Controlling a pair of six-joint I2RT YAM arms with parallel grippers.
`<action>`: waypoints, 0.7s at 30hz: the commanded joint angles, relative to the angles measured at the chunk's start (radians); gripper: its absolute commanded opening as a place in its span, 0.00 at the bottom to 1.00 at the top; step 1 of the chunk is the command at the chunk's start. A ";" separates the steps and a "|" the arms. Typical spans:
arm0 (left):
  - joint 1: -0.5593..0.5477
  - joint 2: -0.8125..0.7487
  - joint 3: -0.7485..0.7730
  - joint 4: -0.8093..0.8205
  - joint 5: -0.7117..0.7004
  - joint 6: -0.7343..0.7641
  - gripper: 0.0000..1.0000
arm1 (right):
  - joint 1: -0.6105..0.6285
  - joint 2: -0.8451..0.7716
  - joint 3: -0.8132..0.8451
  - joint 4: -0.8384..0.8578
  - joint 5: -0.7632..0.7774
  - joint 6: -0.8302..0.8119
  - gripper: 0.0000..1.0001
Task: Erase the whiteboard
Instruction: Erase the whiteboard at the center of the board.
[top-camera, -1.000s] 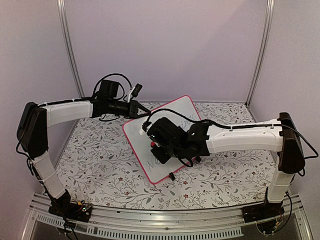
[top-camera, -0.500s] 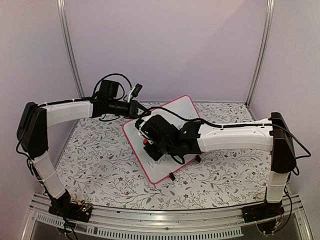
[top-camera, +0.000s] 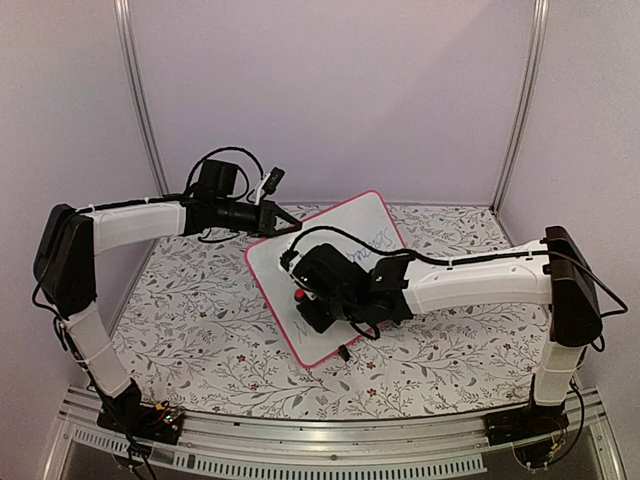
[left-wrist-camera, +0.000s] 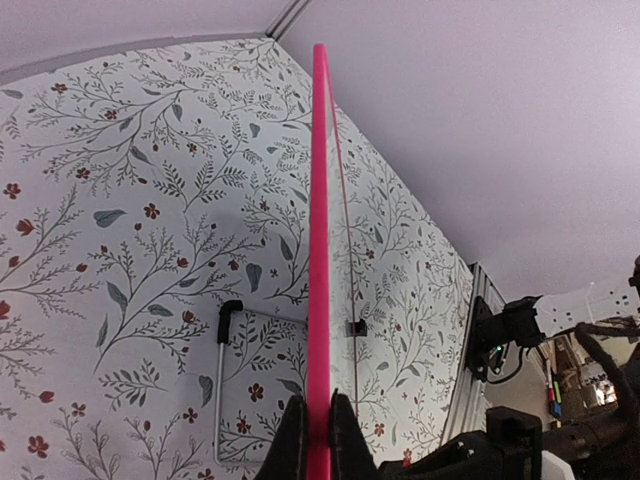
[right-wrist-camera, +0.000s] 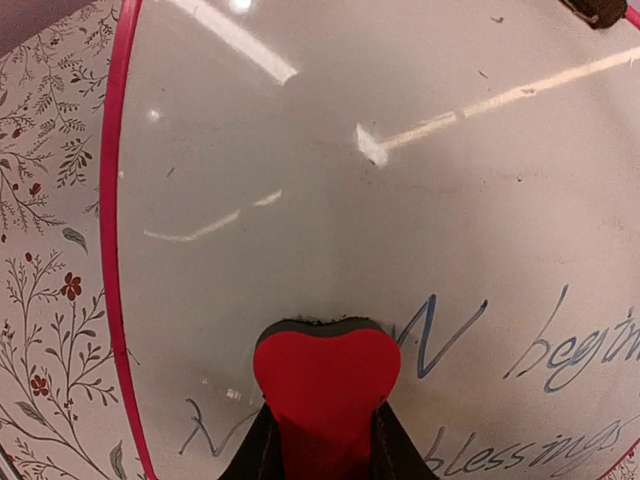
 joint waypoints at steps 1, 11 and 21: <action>-0.006 -0.003 -0.007 0.009 -0.044 0.020 0.00 | -0.008 -0.014 -0.054 -0.030 -0.020 0.037 0.00; -0.008 -0.006 -0.007 0.008 -0.045 0.021 0.00 | -0.008 -0.048 -0.100 -0.030 -0.040 0.067 0.00; -0.010 -0.007 -0.007 0.006 -0.048 0.022 0.00 | -0.007 -0.082 -0.104 -0.070 -0.010 0.054 0.00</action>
